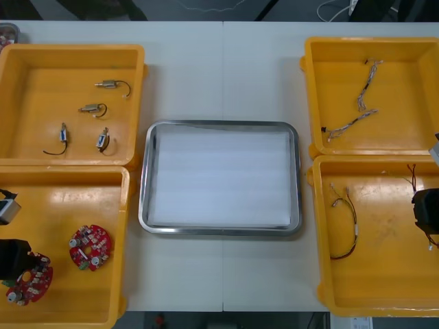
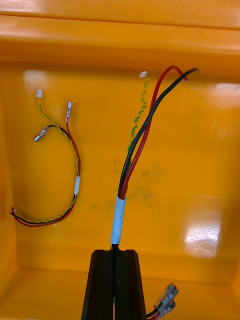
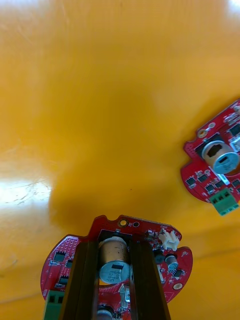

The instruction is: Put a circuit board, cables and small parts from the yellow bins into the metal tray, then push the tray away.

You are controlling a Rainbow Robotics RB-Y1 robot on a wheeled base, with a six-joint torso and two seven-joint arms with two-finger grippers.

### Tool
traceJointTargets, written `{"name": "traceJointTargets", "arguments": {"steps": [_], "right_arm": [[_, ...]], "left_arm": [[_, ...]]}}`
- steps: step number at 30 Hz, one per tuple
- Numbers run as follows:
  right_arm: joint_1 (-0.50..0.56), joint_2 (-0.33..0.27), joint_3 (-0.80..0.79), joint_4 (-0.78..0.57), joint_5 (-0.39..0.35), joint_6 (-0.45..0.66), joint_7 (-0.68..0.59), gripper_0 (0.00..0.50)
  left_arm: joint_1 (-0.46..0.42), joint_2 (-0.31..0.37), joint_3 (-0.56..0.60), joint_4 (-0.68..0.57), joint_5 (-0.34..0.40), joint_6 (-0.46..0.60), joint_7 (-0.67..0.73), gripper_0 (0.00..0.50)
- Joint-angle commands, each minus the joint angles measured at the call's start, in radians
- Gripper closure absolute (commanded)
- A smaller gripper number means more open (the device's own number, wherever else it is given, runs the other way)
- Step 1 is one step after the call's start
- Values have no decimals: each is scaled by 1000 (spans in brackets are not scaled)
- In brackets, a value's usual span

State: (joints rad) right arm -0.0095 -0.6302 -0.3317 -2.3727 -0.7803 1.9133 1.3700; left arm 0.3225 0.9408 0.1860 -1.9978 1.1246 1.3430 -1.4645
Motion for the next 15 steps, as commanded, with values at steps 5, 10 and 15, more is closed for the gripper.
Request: {"name": "traceJointTargets", "arguments": {"steps": [5, 10, 15], "right_arm": [[-27, -158, -36, -69, -125, 7, 23, 500], [-27, -209, -43, -106, -194, 7, 18, 500], [-29, -244, -44, -143, -241, 7, 20, 500]], "left_arm": [[-146, 38, 87, -61, 12, 191, -88, 497], [-238, 38, 87, -76, 4, 292, -73, 499], [-330, 38, 87, -84, 4, 398, -62, 499]]}}
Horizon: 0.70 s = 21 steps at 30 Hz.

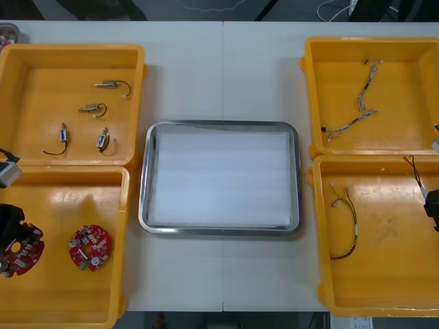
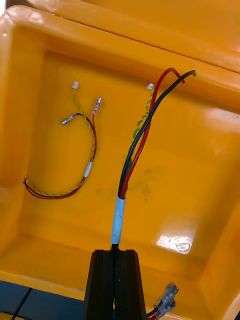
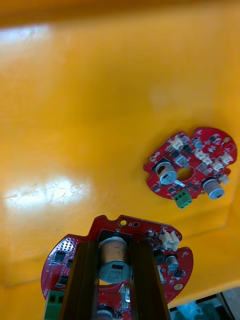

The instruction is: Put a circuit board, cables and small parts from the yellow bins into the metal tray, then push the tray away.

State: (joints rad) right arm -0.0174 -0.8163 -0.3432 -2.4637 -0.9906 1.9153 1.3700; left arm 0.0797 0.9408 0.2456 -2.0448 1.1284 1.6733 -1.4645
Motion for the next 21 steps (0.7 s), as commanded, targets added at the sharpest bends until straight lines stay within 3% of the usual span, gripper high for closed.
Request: {"name": "traceJointTargets", "arguments": {"steps": [1, 8, 21], "right_arm": [[-21, -66, -33, -61, -43, 5, 20, 500], [-35, -110, -31, -123, -66, 5, 27, 500], [-67, -112, -17, -130, -68, 5, 37, 500]], "left_arm": [[-110, 38, 26, -37, 2, 92, -57, 499], [-245, 38, -37, -55, 10, 201, -31, 500], [-445, 38, -224, -75, 28, 215, 23, 500]]}}
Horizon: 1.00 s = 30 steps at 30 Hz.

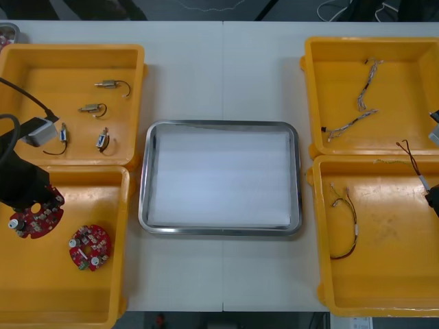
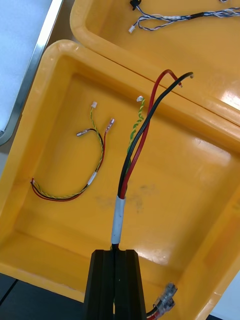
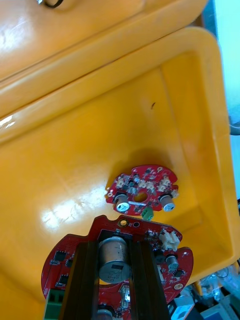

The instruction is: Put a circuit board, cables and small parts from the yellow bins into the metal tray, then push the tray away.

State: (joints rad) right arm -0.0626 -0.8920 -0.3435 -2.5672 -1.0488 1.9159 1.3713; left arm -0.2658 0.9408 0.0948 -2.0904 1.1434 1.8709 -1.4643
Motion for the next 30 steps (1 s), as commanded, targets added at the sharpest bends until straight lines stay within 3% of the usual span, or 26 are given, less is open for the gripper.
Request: {"name": "traceJointTargets", "arguments": {"steps": [1, 8, 16, 30], "right_arm": [[-22, -36, -17, -27, -11, 4, 37, 500], [-26, -36, 9, -27, -17, 4, 46, 500], [-33, -31, 57, -27, 36, 4, 52, 500], [-33, -28, 61, -25, 24, 4, 68, 500]], "left_arm": [[-108, 38, -84, -30, 13, 17, 27, 500], [-236, 0, -208, -30, 10, 27, 139, 500], [-386, -131, -371, 4, -31, 25, 274, 499], [-503, -361, -573, 125, -231, -21, 364, 498]]}}
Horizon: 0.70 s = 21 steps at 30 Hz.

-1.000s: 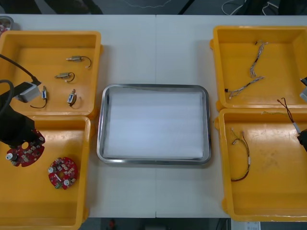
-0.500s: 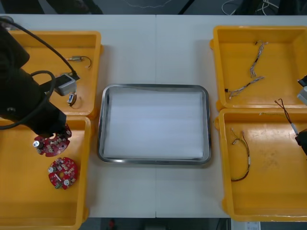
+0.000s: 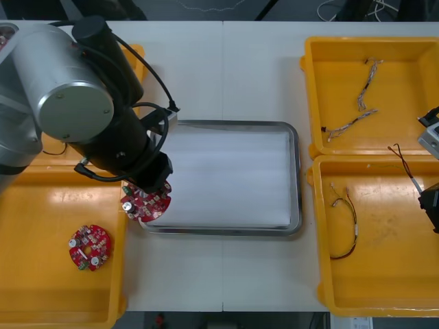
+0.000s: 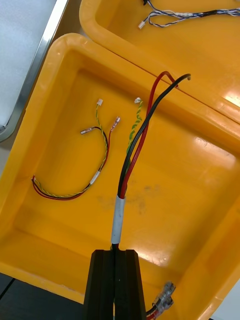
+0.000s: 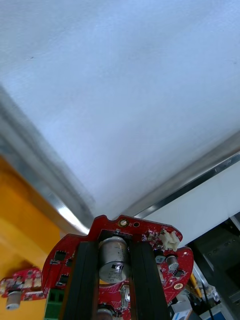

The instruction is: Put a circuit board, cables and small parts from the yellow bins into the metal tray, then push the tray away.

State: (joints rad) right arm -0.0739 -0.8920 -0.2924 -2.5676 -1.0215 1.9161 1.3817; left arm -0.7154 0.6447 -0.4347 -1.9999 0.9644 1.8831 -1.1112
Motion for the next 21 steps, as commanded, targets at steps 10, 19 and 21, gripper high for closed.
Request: {"name": "traceJointTargets", "arguments": {"steps": [10, 19, 21], "right_arm": [[-23, -28, 9, -26, -2, 4, 62, 500], [-21, -28, 10, -28, -2, 4, 63, 500], [-21, -28, 10, -31, 0, 4, 63, 500]], "left_arm": [[-78, -103, -197, 191, -153, -234, 11, 498], [-84, -106, -254, 268, -200, -300, -10, 498], [-85, -106, -254, 274, -199, -303, -15, 498]]}}
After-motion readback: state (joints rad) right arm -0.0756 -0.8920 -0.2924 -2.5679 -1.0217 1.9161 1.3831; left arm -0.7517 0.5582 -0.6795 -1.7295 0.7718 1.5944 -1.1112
